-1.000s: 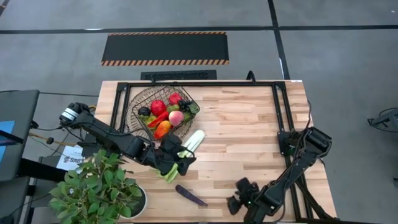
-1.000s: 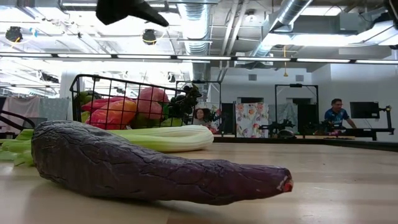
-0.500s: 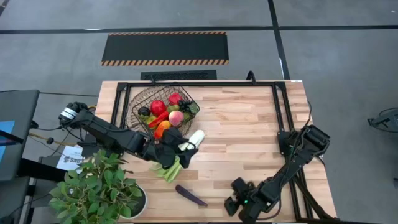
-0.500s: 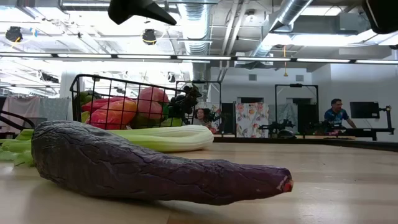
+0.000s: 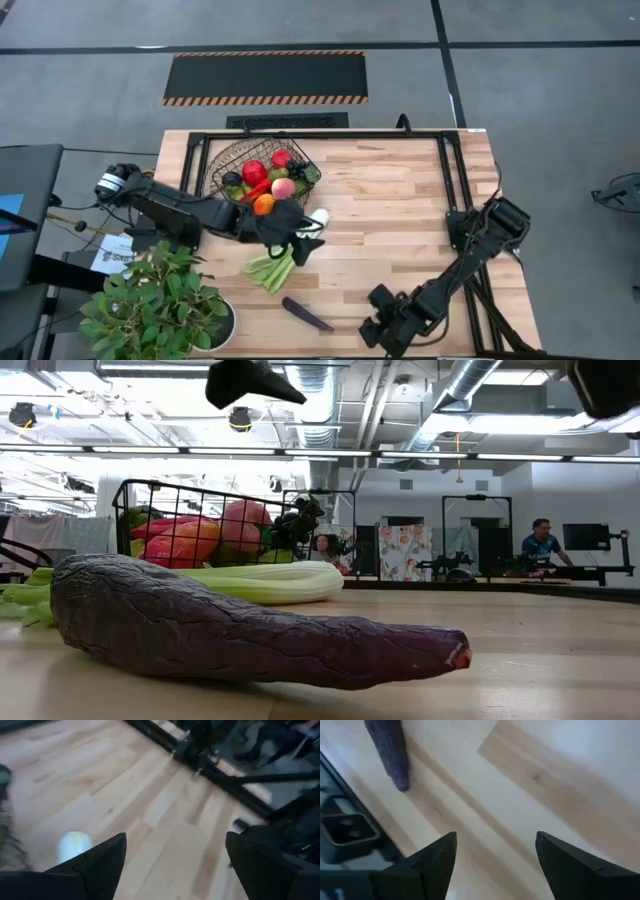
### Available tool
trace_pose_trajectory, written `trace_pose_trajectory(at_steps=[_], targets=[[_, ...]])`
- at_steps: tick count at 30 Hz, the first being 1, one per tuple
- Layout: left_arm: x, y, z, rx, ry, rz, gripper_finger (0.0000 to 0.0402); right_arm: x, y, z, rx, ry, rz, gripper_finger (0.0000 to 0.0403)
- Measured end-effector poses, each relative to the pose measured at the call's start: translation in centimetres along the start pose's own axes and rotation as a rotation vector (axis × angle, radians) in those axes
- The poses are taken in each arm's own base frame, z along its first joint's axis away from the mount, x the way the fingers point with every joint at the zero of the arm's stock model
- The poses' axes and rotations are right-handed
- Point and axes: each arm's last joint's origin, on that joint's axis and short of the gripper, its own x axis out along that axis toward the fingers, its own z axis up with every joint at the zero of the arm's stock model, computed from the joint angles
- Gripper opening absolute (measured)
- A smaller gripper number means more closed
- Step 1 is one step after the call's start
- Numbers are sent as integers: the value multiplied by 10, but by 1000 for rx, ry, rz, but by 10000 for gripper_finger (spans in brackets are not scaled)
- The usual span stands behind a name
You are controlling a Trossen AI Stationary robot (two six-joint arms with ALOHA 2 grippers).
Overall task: Build produce basket
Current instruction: Put the violet eggplant into the wire basket
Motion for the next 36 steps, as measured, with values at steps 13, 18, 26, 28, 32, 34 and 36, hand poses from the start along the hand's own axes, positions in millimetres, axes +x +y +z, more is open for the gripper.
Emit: trace_pose_trajectory(at_steps=[13, 18, 26, 28, 32, 34, 36], targets=[[14, 19, 23, 46, 3, -36, 325, 4, 1, 9, 187, 23, -10, 291], [16, 22, 27, 93, 23, -71, 325, 8, 1, 21, 185, -21, -15, 291], [17, 30, 35, 93, 84, -141, 325, 10, 1, 24, 207, 67, -41, 291], [24, 31, 36, 214, 28, -101, 325, 12, -4, 32, 69, -14, -68, 291], [30, 36, 37, 156, 59, -33, 325, 15, -6, 53, 217, 77, -111, 291], [25, 34, 37, 22, 129, -80, 325, 5, 1, 57, 200, 192, -61, 291], [21, 30, 28, -24, 221, -117, 325, -6, 5, 58, 146, 216, -34, 291]])
